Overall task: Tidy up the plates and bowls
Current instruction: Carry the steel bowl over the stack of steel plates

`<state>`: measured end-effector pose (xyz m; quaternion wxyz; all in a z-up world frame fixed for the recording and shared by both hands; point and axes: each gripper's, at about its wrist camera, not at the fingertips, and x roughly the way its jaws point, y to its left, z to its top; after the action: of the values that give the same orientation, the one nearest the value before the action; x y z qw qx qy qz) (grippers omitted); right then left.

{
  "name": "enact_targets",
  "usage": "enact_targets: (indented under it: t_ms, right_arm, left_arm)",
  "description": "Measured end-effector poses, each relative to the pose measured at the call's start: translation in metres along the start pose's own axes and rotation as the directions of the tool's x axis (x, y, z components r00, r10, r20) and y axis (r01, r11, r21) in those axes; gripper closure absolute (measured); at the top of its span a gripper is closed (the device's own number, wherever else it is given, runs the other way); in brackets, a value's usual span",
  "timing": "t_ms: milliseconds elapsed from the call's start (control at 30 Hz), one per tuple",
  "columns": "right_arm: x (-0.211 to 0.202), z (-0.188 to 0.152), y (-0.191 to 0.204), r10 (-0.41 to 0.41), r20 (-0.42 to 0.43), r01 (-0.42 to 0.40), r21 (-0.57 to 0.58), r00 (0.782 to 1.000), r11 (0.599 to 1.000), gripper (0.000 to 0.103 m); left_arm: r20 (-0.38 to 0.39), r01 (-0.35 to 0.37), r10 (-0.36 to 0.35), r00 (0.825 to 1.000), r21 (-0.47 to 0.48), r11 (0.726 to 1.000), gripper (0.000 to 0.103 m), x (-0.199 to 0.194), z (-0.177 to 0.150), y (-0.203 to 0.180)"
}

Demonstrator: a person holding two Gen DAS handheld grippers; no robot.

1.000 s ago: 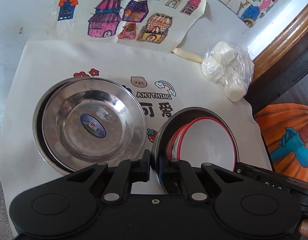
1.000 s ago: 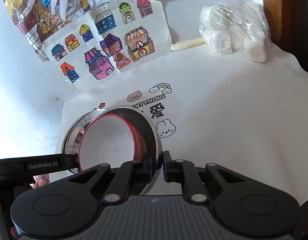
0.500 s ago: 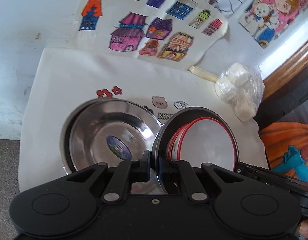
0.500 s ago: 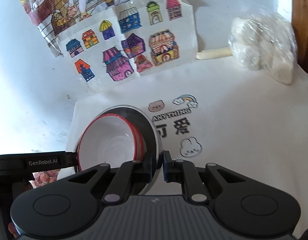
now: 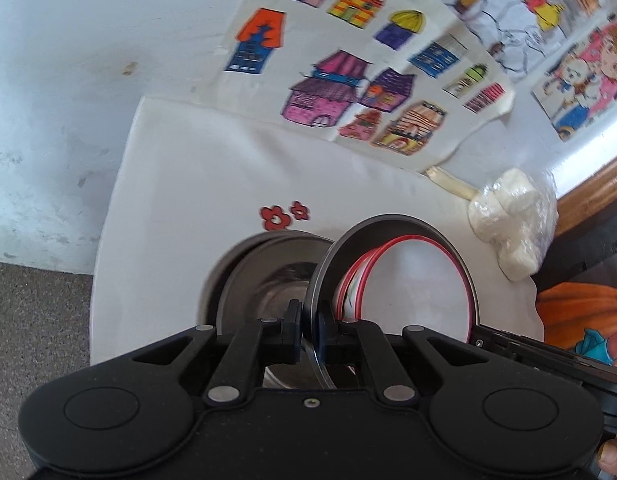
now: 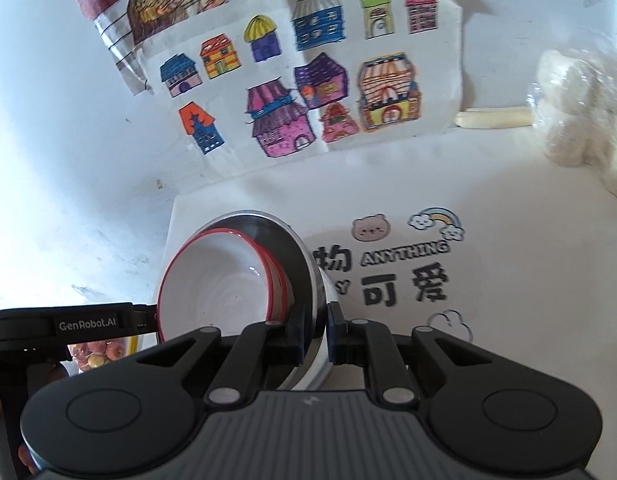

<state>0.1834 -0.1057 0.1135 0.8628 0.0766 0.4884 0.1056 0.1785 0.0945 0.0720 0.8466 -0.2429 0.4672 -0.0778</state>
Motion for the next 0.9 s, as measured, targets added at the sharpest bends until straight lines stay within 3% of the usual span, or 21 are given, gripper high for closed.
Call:
enact_targets:
  t_ms: [367,900]
  right_arm:
    - [0.029,0.007,0.018,0.035,-0.036,-0.036,-0.027,0.999,0.999,0.089]
    - [0.035,0.004,0.005,-0.007,-0.072,0.007,0.009,0.997,1.000,0.089]
  left_arm:
    - [0.001,-0.028,0.028,1.000,-0.039,0.999,0.098,0.004,0.007,0.026]
    - [-0.075,0.015,-0.019,0.997,-0.049,0.999,0.098,0.031,0.004,0.026]
